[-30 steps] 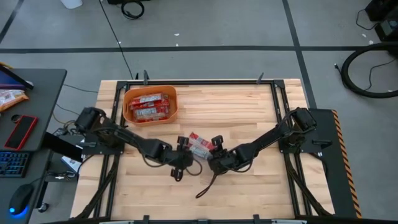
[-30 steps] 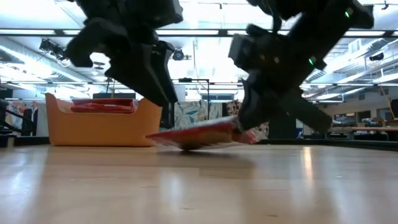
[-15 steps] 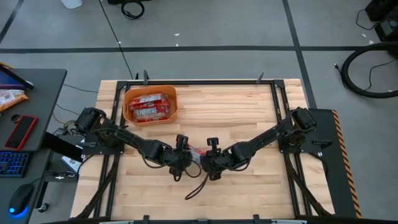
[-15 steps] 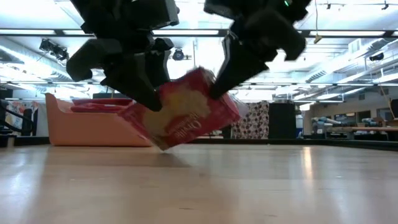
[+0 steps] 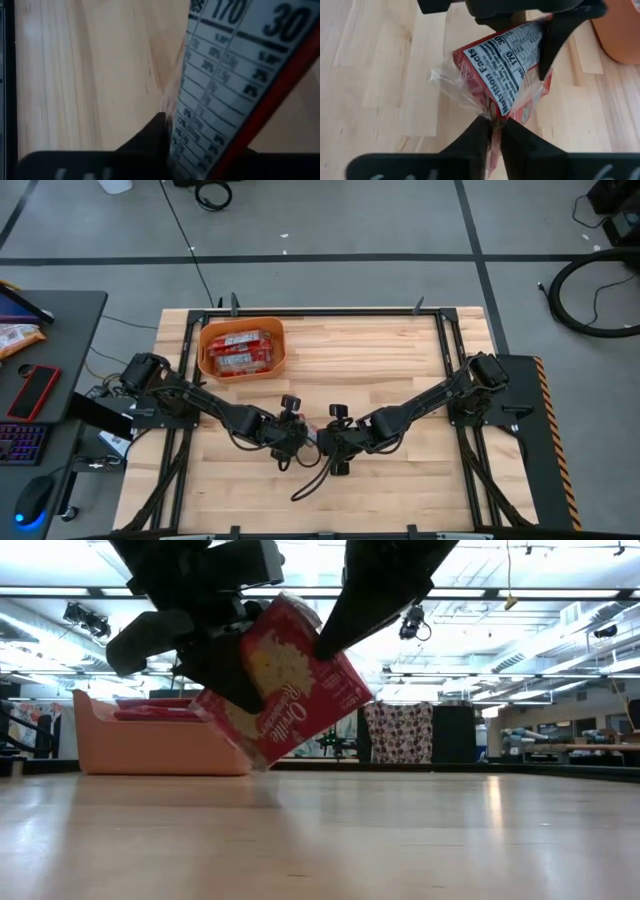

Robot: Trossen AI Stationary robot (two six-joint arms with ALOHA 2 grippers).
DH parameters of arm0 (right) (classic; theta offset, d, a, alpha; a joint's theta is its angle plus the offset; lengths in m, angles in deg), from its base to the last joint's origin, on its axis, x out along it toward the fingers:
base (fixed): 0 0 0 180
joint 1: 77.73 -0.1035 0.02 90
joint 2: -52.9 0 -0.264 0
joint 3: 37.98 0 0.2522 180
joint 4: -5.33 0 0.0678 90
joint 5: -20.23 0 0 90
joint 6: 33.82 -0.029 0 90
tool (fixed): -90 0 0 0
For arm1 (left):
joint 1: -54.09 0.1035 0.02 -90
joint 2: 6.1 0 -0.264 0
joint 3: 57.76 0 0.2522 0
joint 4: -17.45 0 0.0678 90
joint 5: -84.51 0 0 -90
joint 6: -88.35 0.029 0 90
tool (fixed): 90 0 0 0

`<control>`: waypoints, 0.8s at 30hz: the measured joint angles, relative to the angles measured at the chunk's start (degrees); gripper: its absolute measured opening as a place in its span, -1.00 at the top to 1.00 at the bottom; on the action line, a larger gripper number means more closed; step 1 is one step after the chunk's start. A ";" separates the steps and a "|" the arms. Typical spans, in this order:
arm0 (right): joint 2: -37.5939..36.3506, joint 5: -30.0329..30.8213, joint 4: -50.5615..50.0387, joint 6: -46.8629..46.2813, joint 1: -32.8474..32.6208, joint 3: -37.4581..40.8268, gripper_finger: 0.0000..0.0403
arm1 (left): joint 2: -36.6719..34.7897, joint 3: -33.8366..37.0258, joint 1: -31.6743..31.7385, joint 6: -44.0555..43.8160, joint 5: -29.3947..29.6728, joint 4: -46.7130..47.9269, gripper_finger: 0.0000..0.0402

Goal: Sort popcorn bags into baskets
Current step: Put the red popcorn bag into the orange bin

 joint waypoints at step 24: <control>-12.17 11.01 -14.44 -7.89 -2.91 -0.11 0.15 | -23.54 -0.11 3.96 -21.07 29.68 30.91 0.84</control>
